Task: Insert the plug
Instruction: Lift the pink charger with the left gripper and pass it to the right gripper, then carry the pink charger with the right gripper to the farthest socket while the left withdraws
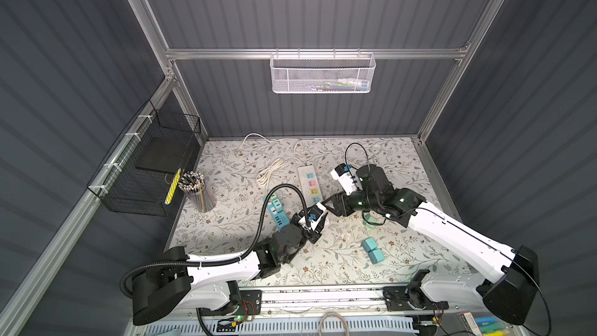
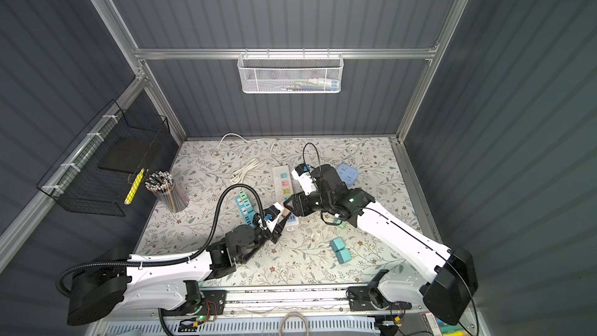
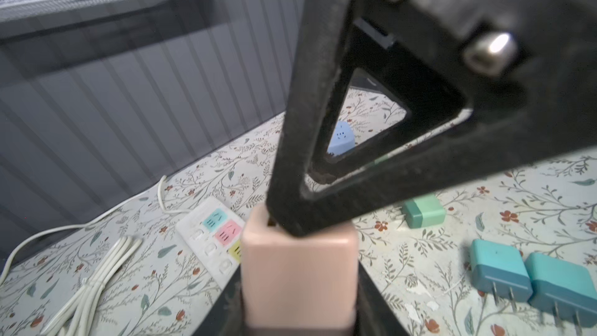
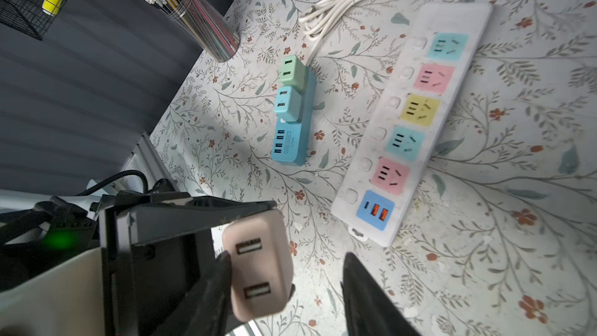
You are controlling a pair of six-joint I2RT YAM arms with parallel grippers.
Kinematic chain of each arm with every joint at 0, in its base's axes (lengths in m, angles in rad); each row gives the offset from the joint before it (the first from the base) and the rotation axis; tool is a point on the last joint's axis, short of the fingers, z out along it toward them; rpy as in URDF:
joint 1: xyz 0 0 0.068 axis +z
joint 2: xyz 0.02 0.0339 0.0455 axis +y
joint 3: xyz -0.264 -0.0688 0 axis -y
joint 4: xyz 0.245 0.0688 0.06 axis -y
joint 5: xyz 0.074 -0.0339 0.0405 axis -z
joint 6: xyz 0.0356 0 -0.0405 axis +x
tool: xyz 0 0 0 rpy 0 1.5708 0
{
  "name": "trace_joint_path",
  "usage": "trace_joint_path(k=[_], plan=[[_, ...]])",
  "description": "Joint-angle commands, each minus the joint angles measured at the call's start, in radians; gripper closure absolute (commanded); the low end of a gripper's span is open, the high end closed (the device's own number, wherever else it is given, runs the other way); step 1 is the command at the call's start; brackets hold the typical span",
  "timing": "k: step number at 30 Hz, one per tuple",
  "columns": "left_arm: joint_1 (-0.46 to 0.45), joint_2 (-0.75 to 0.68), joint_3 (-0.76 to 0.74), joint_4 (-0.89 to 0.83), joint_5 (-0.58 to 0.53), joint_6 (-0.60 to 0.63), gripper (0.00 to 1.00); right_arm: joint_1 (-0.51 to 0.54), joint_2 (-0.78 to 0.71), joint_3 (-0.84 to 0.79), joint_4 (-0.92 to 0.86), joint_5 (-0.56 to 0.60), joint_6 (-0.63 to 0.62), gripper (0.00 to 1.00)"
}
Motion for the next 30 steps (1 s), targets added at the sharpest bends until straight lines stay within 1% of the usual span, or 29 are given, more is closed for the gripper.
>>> trace_joint_path(k=[1,4,6,8,10,12,13,14,15,17,19,20,21,23,25,26,27,28,30], plan=[[-0.003,-0.02,-0.004,0.003,0.002,0.025,1.0,0.014,0.023,0.023,0.001,-0.019,-0.033,0.46],[-0.003,-0.024,-0.001,-0.006,0.007,0.025,1.0,0.022,0.041,0.024,0.004,-0.046,-0.033,0.47],[-0.003,-0.019,0.006,-0.02,0.009,0.028,1.0,0.031,0.056,0.029,-0.001,-0.056,-0.036,0.5],[-0.003,-0.016,0.005,-0.016,0.006,0.029,1.0,0.04,0.066,0.035,-0.005,-0.061,-0.039,0.58],[-0.003,-0.016,0.004,-0.014,0.005,0.031,1.0,0.041,0.072,0.035,-0.002,-0.067,-0.036,0.63],[-0.003,-0.016,0.006,-0.016,0.008,0.031,0.96,0.042,0.074,0.032,0.008,-0.084,-0.036,0.68],[-0.003,-0.014,0.008,-0.02,0.008,0.032,0.93,0.042,0.075,0.032,0.012,-0.08,-0.032,0.7],[-0.003,-0.017,0.01,-0.03,0.017,0.035,0.84,0.043,0.071,0.029,0.016,-0.081,-0.027,0.72],[-0.003,-0.019,0.012,-0.044,0.019,0.038,0.71,0.042,0.072,0.029,0.017,-0.08,-0.023,0.72],[-0.003,-0.032,0.011,-0.058,0.002,0.031,0.38,0.042,0.071,0.028,0.054,-0.06,-0.014,0.75],[-0.003,-0.055,-0.011,-0.06,-0.021,0.004,0.23,0.042,0.076,0.036,0.061,-0.009,-0.007,0.76],[-0.002,-0.067,-0.037,-0.031,-0.048,-0.026,0.09,0.042,0.08,0.04,0.066,0.025,-0.006,0.76],[-0.002,-0.081,-0.072,0.016,-0.088,-0.063,0.0,0.041,0.086,0.047,0.07,0.066,-0.008,0.75],[-0.001,-0.121,-0.122,0.065,-0.164,-0.135,0.0,0.042,0.104,0.059,0.087,0.112,-0.014,0.75],[0.0,-0.187,-0.142,0.033,-0.285,-0.217,0.0,0.042,0.134,0.077,0.104,0.172,-0.014,0.76],[0.0,-0.232,-0.143,-0.011,-0.36,-0.259,0.0,0.041,0.161,0.089,0.111,0.196,-0.02,0.76],[-0.001,-0.275,-0.14,-0.07,-0.41,-0.305,0.0,0.041,0.181,0.098,0.12,0.213,-0.02,0.77],[0.002,-0.327,-0.135,-0.144,-0.447,-0.352,0.0,0.04,0.211,0.108,0.134,0.232,-0.026,0.77],[0.002,-0.426,-0.131,-0.262,-0.487,-0.405,0.0,0.039,0.274,0.142,0.146,0.255,-0.035,0.76]])
